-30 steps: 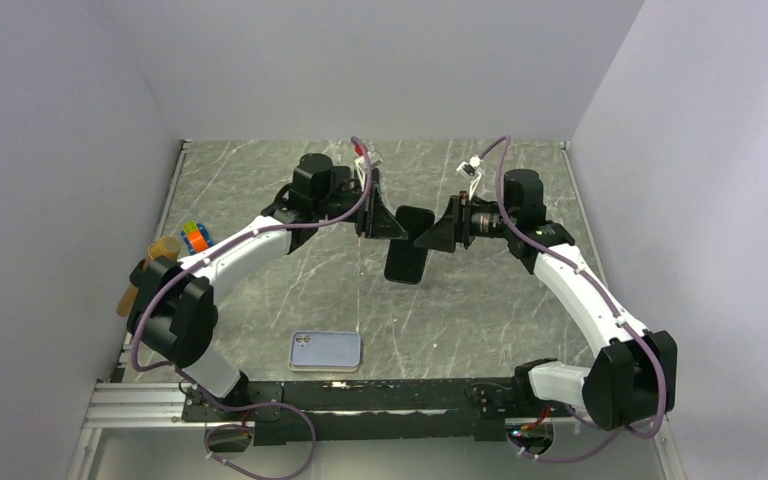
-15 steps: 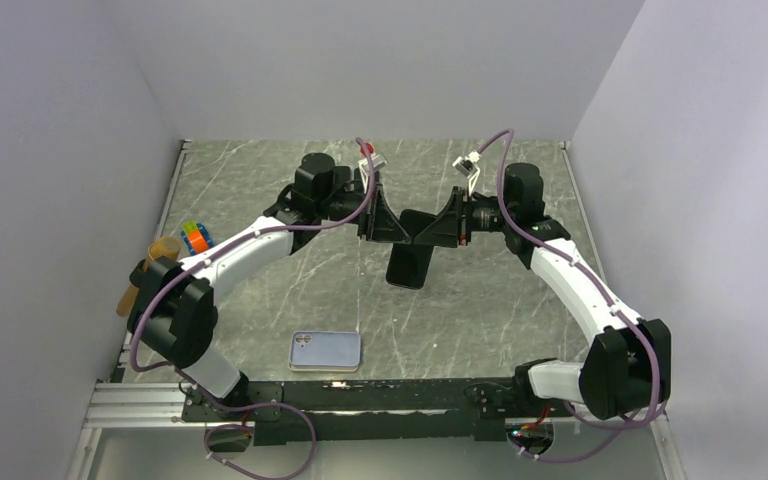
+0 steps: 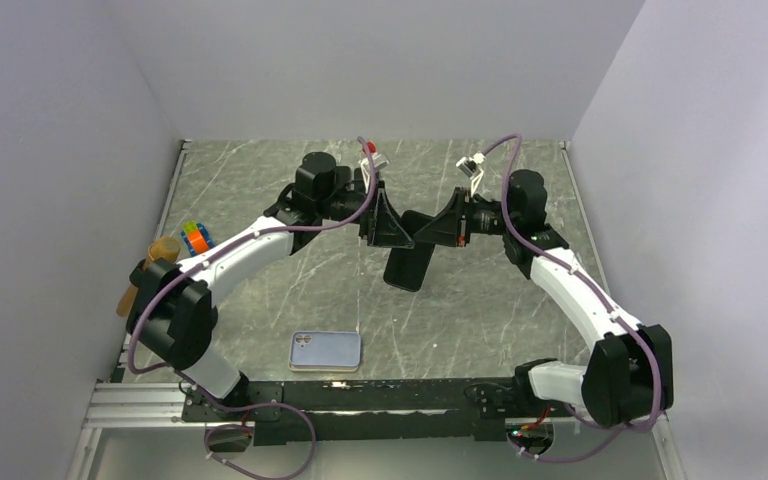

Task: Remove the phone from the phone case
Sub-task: Adjust the phone, then remove the phone case from the phone.

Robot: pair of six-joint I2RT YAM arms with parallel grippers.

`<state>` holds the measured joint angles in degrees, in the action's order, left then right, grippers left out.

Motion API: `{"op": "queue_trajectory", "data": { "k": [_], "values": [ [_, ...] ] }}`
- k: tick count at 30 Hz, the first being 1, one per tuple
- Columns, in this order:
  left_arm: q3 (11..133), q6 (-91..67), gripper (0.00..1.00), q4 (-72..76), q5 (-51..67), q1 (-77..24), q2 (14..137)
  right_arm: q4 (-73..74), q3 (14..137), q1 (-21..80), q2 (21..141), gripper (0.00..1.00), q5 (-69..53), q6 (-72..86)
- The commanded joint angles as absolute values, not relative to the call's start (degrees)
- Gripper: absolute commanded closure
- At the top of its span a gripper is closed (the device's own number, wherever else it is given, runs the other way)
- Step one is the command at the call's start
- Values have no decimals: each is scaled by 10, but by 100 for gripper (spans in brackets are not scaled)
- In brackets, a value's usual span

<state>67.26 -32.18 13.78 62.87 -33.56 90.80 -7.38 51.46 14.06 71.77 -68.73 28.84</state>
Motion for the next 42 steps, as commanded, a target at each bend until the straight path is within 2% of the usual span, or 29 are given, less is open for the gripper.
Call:
{"op": "queue_trajectory", "data": {
  "k": [1, 4, 7, 10, 13, 17, 21, 22, 26, 29, 32, 38, 40, 42],
  "values": [
    [698, -295, 17, 119, 575, -340, 853, -216, 471, 144, 663, 100, -577, 435],
    [705, -260, 13, 36, 492, -340, 821, -253, 462, 138, 639, 100, -529, 512],
    [679, -235, 25, -37, 370, -340, 757, -235, 484, 138, 636, 100, -521, 542],
    [605, -250, 35, -30, 300, -340, 667, -212, 503, 137, 630, 100, -517, 540],
    [534, -291, 32, -5, 299, -340, 609, -285, 490, 137, 630, 100, -529, 583],
    [520, -325, 22, -5, 339, -340, 599, -408, 471, 138, 650, 100, -551, 665],
    [515, -349, 20, 30, 360, -340, 604, -485, 463, 138, 668, 100, -562, 706],
    [521, -349, 23, 28, 363, -339, 610, -499, 461, 138, 671, 100, -565, 714],
    [534, -357, 49, 35, 379, -340, 623, -525, 458, 139, 678, 100, -567, 727],
    [530, -372, 63, 64, 396, -340, 630, -546, 451, 140, 683, 100, -571, 738],
    [527, -382, 67, 85, 412, -340, 635, -557, 445, 139, 686, 100, -577, 743],
    [533, -386, 65, 103, 445, -340, 637, -576, 438, 139, 683, 100, -589, 752],
    [533, -391, 69, 117, 455, -339, 637, -583, 439, 140, 682, 100, -594, 756],
    [531, -397, 85, 134, 467, -338, 638, -603, 437, 139, 684, 100, -602, 765]
  ]
}}
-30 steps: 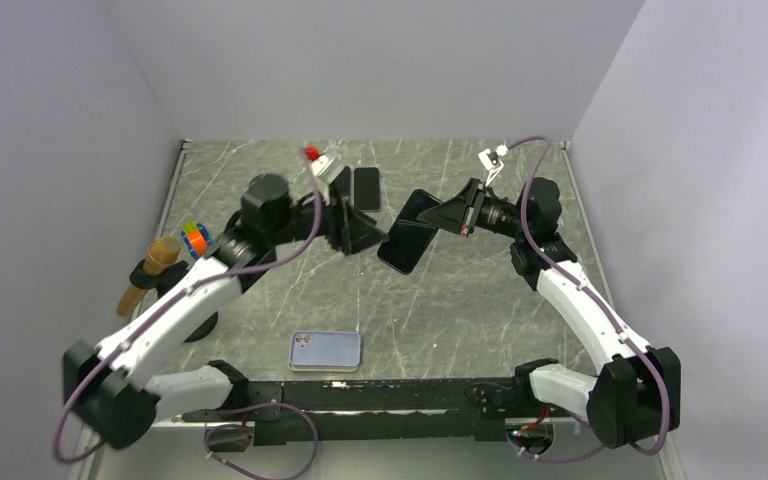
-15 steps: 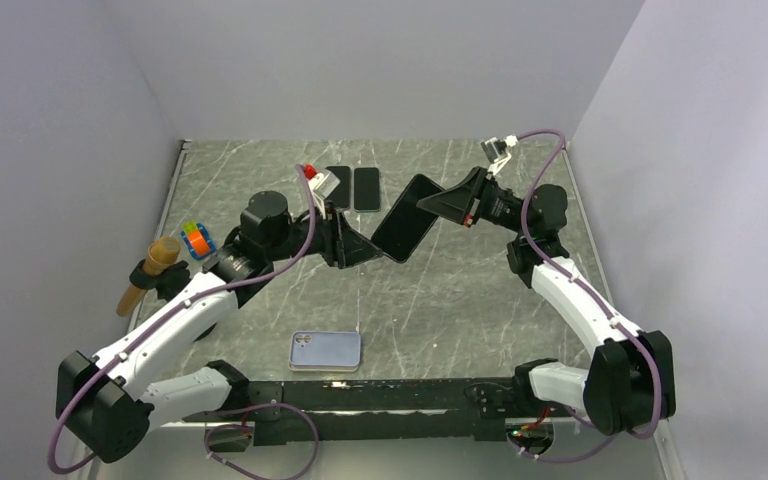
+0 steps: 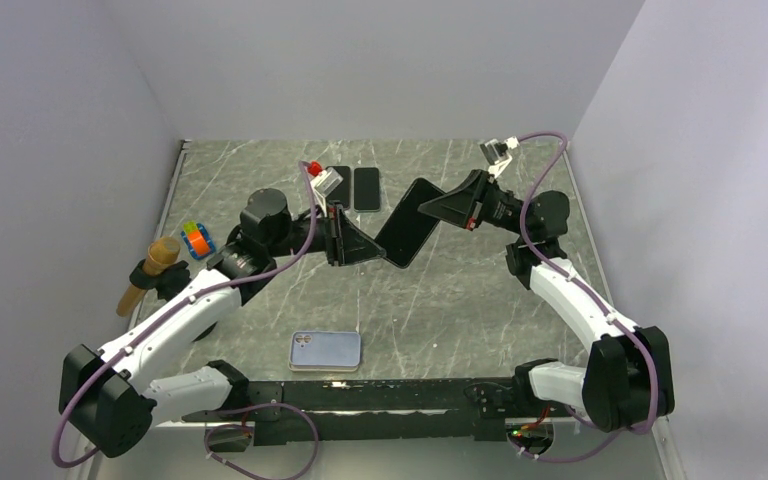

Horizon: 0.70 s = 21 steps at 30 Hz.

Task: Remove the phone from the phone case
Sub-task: Remove the phone case from the phone.

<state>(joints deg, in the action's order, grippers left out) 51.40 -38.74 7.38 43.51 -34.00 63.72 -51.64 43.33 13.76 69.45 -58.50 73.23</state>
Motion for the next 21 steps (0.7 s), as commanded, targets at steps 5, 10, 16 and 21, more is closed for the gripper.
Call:
{"op": "queue_trajectory", "data": {
  "k": [5, 10, 16, 21],
  "values": [
    [506, -424, 100, 250, 540, -335, 643, -649, 439, 141, 702, 100, -628, 799],
    [488, -509, 100, 459, 659, -336, 662, -755, 466, 169, 767, 100, -665, 901],
    [467, -698, 100, 799, 685, -334, 712, -981, 516, 262, 873, 100, -645, 1084],
    [461, -721, 100, 842, 671, -317, 730, -978, 532, 306, 881, 100, -622, 1094]
  ]
}}
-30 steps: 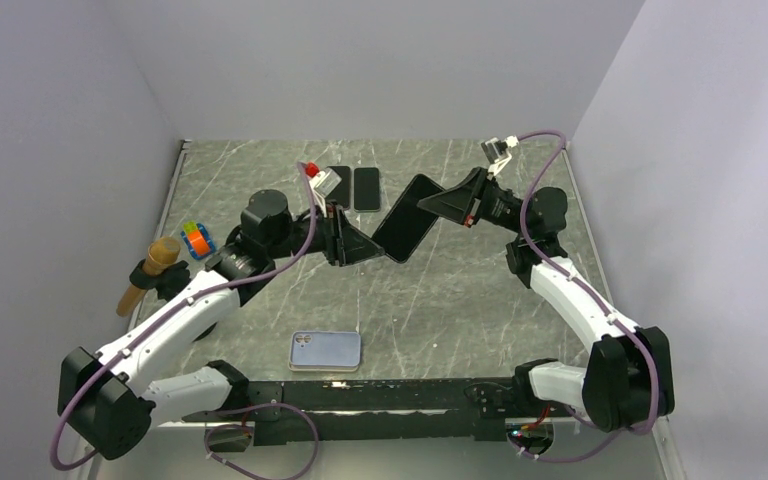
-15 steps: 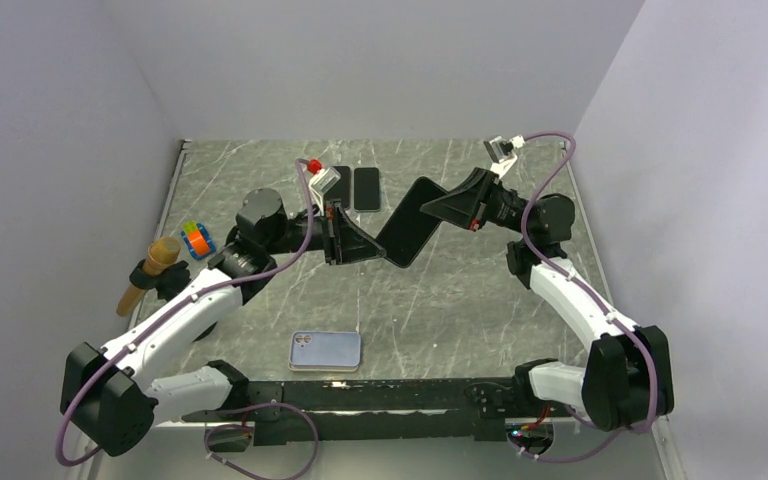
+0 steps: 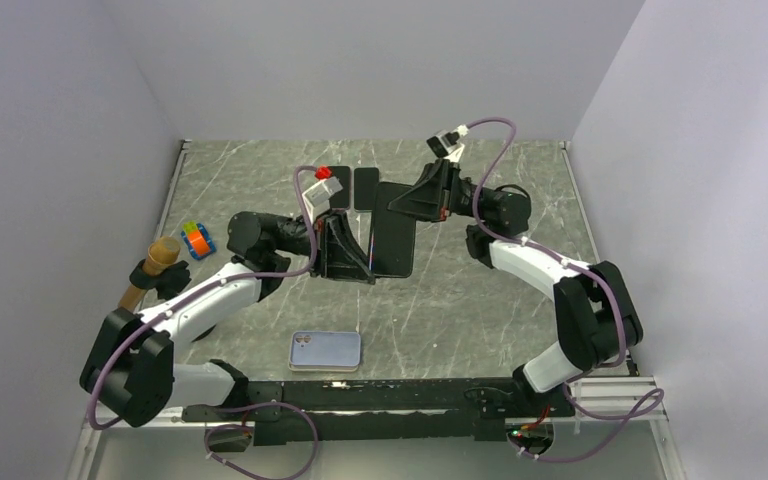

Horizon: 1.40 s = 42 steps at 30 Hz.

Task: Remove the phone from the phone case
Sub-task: Remove the phone case from the phone.

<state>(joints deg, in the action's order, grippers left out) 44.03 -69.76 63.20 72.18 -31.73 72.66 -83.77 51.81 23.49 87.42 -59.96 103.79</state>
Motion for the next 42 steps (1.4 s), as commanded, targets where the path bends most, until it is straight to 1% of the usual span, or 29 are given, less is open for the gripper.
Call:
{"op": "queue_trajectory", "data": {
  "k": [1, 3, 4, 8, 9, 12, 15, 17, 19, 20, 22, 23, 24, 26, 28, 30, 33, 34, 38, 42],
  "values": [
    [458, -713, 100, 840, 671, -311, 728, -981, 533, 307, 880, 100, -615, 1100],
    [454, -666, 100, 801, 671, -300, 715, -982, 531, 310, 878, 100, -606, 1111],
    [452, -622, 100, 754, 665, -294, 703, -982, 530, 311, 876, 100, -602, 1113],
    [476, -390, 100, 412, 602, -283, 651, -982, 527, 316, 867, 100, -592, 1117],
    [488, -348, 100, 345, 585, -283, 645, -981, 525, 316, 865, 100, -591, 1114],
    [498, -307, 100, 253, 549, -283, 634, -982, 520, 313, 862, 100, -574, 1105],
    [506, -254, 100, 115, 466, -283, 614, -982, 526, 313, 862, 100, -550, 1098],
    [506, -248, 100, 57, 396, -282, 600, -982, 526, 313, 859, 100, -524, 1089],
    [488, -271, 100, 60, 362, -283, 576, -972, 521, 314, 851, 100, -501, 1070],
    [475, -287, 97, 79, 362, -283, 566, -955, 516, 313, 843, 100, -489, 1051],
    [445, -324, 84, 121, 367, -283, 543, -900, 508, 312, 829, 100, -471, 1000],
    [433, -344, 76, 143, 370, -285, 534, -874, 504, 312, 824, 100, -462, 978],
    [422, -355, 64, 161, 371, -286, 523, -851, 500, 312, 818, 100, -449, 959],
    [397, -370, 47, 199, 372, -287, 499, -814, 489, 307, 807, 100, -415, 924],
    [371, -376, 34, 228, 360, -289, 474, -777, 468, 301, 787, 100, -353, 890],
    [340, -383, 25, 265, 344, -292, 450, -736, 456, 301, 771, 100, -305, 856],
    [297, -410, 19, 347, 333, -298, 427, -692, 441, 307, 748, 100, -231, 803],
    [287, -422, 19, 375, 335, -301, 427, -677, 438, 309, 743, 100, -213, 788],
    [282, -436, 19, 435, 340, -321, 453, -663, 440, 320, 743, 100, -170, 774],
    [296, -439, 23, 475, 345, -334, 480, -672, 444, 338, 757, 100, -148, 763]
  ]
}}
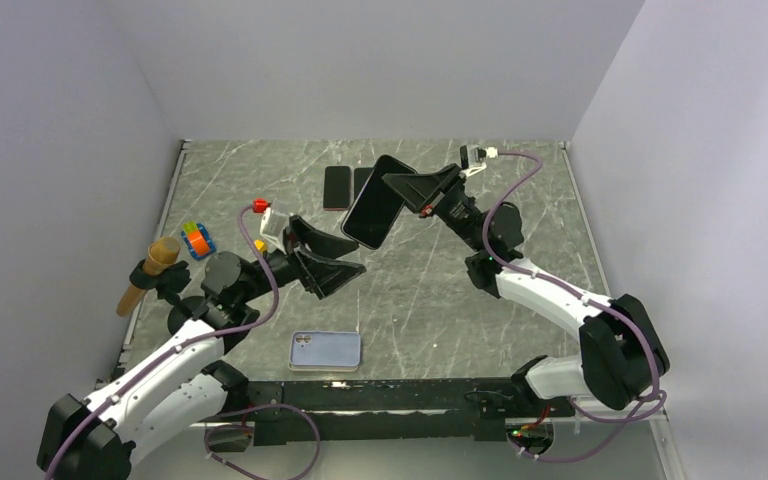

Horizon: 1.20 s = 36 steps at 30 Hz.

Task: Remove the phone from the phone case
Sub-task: Remove the phone case from the phone.

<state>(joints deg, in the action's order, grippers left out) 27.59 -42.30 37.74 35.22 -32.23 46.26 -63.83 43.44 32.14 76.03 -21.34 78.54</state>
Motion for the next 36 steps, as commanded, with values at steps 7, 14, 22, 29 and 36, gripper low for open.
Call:
{"op": "queue_trajectory", "data": {
  "k": [7, 14, 22, 29, 36],
  "values": [
    [311, -467, 37, 514, 335, -341, 531, -703, 441, 355, 772, 100, -140, 770],
    [312, -468, 57, 518, 320, -350, 548, -708, 439, 364, 764, 100, -125, 768],
    [316, -445, 77, 500, 302, -351, 546, -712, 438, 378, 766, 100, -126, 795],
    [284, -279, 100, 462, 240, -350, 513, -650, 464, 382, 770, 100, -205, 938],
    [273, -216, 100, 406, 159, -349, 515, -755, 437, 382, 802, 100, -254, 1093]
  ]
}}
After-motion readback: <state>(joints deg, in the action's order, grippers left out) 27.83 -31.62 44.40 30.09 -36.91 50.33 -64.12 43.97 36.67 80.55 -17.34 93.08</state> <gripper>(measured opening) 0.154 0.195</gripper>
